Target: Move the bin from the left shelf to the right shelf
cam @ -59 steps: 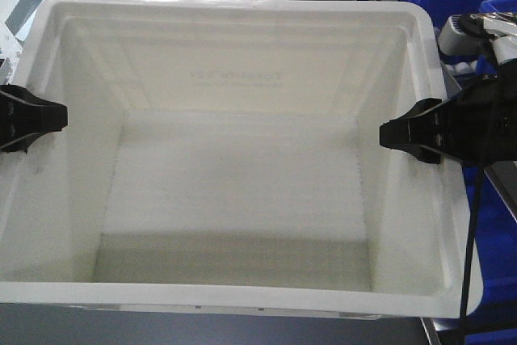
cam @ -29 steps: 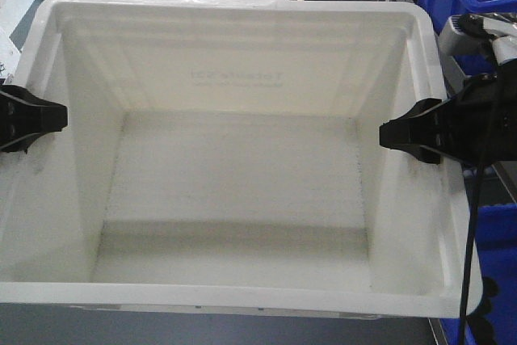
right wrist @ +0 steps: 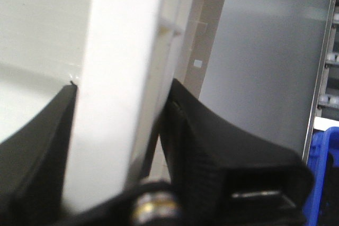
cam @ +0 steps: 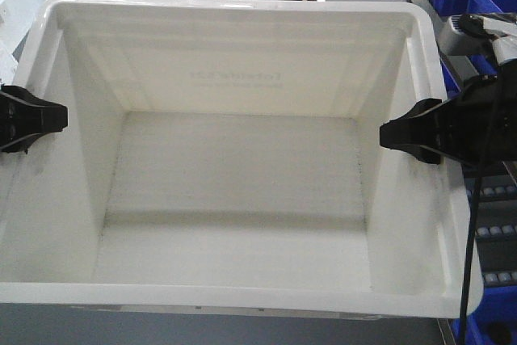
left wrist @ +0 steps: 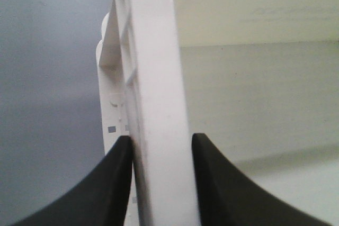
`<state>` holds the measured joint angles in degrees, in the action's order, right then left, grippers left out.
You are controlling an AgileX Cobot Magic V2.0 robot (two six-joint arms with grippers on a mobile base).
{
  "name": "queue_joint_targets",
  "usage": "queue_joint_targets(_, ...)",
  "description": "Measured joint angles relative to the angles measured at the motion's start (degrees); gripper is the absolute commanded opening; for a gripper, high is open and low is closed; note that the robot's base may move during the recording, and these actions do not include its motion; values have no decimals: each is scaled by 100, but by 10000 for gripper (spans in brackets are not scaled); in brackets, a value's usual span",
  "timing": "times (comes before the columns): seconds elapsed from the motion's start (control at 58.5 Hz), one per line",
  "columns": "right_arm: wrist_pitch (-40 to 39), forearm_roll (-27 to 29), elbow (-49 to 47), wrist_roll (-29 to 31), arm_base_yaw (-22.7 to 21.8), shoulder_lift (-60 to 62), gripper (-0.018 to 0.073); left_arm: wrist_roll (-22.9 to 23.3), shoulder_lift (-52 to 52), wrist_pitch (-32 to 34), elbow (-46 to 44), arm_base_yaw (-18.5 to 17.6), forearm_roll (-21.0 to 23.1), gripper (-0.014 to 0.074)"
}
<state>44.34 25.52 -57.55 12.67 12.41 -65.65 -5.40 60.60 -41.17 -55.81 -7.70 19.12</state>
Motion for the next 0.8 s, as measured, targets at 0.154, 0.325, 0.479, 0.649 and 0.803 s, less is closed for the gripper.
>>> queue_joint_targets(0.154,0,0,0,0,0,0,-4,0,0,0,0,0,0,-6)
queue_joint_targets(0.325,0,0,0,0,0,0,-4,0,0,0,0,0,0,-6)
queue_joint_targets(0.479,0,0,0,0,0,0,-4,0,0,0,0,0,0,-6)
queue_joint_targets(0.649,0,0,0,0,0,0,-4,0,0,0,0,0,0,-6)
queue_joint_targets(0.803,0,0,0,0,0,0,-4,0,0,0,0,0,0,-6)
